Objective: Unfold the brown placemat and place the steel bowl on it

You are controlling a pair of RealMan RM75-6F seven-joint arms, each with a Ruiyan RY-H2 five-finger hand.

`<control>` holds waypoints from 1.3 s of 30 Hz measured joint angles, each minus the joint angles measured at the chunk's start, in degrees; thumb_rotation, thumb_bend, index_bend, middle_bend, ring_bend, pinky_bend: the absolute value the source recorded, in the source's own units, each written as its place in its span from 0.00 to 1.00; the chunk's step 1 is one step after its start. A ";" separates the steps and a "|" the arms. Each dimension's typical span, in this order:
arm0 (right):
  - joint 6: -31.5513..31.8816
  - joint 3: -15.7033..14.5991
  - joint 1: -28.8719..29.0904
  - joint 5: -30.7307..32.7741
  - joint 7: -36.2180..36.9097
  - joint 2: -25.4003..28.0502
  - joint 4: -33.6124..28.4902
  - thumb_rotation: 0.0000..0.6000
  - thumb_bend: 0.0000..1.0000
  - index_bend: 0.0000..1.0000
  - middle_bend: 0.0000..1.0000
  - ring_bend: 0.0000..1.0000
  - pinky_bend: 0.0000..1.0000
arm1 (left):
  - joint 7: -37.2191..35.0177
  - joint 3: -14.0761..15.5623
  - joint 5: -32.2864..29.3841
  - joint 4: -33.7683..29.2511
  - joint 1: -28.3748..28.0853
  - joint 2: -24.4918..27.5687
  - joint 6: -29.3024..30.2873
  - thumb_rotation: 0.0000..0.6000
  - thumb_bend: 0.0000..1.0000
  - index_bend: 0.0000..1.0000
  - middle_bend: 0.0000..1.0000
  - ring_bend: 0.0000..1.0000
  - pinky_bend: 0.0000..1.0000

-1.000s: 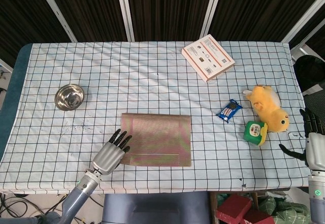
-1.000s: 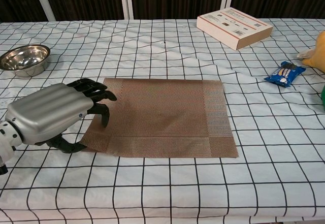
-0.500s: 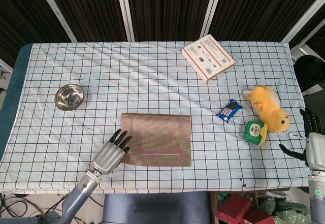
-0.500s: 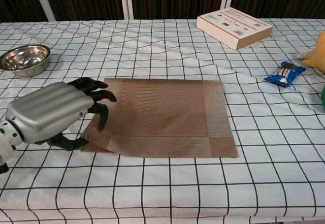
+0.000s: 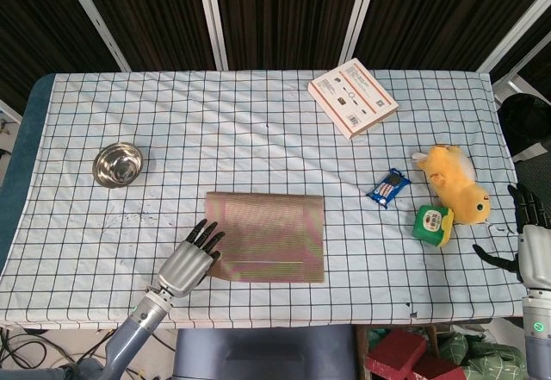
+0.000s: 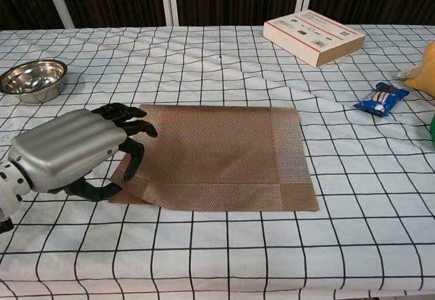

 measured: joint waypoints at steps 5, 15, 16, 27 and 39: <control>-0.01 -0.03 0.01 -0.03 -0.08 0.01 0.00 1.00 0.02 0.00 0.00 0.00 0.16 | -0.16 -0.13 0.19 -0.48 -0.02 0.44 0.14 1.00 0.42 0.59 0.17 0.01 0.07; 0.00 0.03 -0.02 0.04 0.13 0.09 -0.10 1.00 0.02 0.00 0.00 0.00 0.16 | -0.60 0.01 1.04 -2.51 0.12 1.90 0.71 1.00 0.44 0.60 0.18 0.01 0.08; 0.00 0.04 -0.02 0.05 0.15 0.10 -0.10 1.00 0.02 0.00 0.00 0.00 0.16 | -0.70 0.07 1.28 -2.87 0.16 2.17 0.87 1.00 0.44 0.60 0.18 0.01 0.08; 0.05 0.09 -0.06 0.14 0.20 0.14 -0.24 1.00 0.02 0.00 0.00 0.00 0.16 | -1.45 1.08 3.58 -10.38 1.00 6.73 2.79 1.00 0.44 0.60 0.19 0.01 0.08; -0.44 0.33 0.08 0.74 0.45 0.21 0.01 1.00 0.02 0.00 0.00 0.00 0.16 | 0.62 -3.73 1.46 -15.89 -1.14 7.80 1.40 1.00 0.44 0.60 0.19 0.01 0.08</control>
